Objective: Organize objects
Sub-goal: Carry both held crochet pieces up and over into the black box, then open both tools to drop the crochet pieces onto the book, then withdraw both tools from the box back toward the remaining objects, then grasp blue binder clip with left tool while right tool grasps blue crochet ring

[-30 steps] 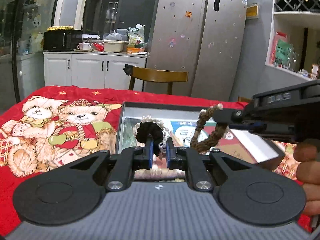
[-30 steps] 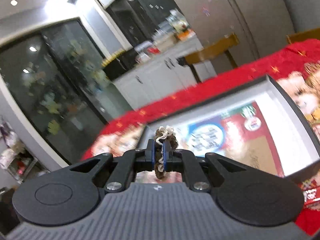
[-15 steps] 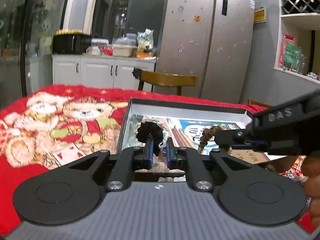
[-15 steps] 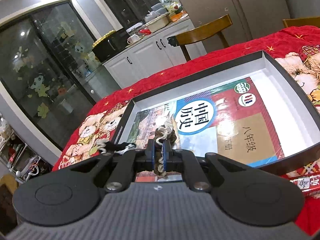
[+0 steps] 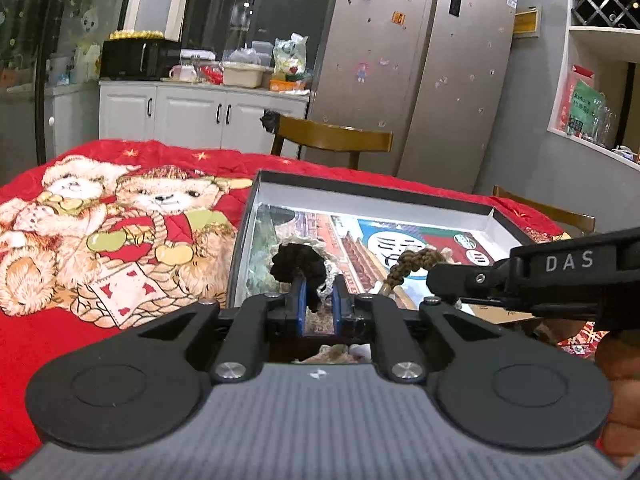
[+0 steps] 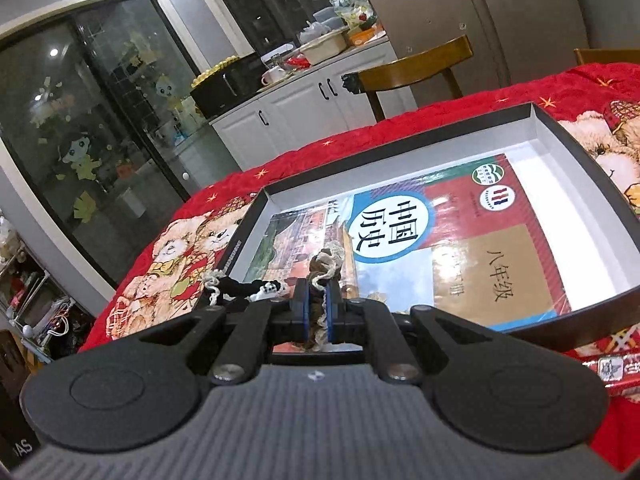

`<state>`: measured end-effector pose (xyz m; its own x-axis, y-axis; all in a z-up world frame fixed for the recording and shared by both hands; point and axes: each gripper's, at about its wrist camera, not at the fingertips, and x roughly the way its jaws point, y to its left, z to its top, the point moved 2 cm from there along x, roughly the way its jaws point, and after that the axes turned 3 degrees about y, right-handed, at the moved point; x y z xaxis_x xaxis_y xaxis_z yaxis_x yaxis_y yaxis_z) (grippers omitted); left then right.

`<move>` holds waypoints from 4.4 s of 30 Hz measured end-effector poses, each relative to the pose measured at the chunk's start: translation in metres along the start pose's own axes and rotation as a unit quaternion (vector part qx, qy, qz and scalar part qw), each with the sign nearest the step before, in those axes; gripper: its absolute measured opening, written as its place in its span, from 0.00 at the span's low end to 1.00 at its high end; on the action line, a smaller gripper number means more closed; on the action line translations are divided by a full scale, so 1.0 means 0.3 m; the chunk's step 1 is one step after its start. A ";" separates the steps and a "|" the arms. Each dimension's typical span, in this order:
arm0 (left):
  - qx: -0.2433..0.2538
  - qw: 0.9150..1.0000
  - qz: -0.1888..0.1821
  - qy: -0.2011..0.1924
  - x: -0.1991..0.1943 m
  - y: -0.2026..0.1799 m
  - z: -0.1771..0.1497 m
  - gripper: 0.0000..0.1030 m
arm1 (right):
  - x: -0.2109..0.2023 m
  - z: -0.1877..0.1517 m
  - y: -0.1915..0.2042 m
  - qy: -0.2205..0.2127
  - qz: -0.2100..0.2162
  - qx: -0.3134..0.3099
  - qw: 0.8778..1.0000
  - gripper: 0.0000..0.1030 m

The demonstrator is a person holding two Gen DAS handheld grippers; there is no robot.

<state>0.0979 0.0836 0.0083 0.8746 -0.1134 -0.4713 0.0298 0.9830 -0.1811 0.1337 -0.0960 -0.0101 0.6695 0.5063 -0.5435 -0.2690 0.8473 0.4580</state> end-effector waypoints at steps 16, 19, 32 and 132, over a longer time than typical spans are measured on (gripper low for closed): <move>0.009 1.000 0.006 -0.023 -0.038 -0.007 -0.008 0.68 | -0.027 0.000 0.014 0.009 -0.039 0.004 0.999 0.47; 0.012 0.999 0.010 -0.034 -0.077 -0.002 -0.014 0.69 | -0.075 0.008 0.020 -0.003 -0.015 0.010 1.000 0.65; 0.067 0.991 -0.012 -0.116 -0.380 -0.132 -0.029 0.76 | -0.388 -0.012 0.073 -0.079 0.017 -0.047 0.996 0.88; 0.062 0.994 0.014 0.088 -0.166 -0.128 -0.194 0.22 | -0.410 -0.312 -0.094 -0.086 -0.095 -0.042 0.991 0.14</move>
<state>0.0250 0.0431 -0.0114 0.7778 -0.0983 -0.6207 0.0750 0.9952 -0.0637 -0.0058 -0.1671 -0.0219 0.8193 0.3071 -0.4841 -0.1779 0.9390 0.2945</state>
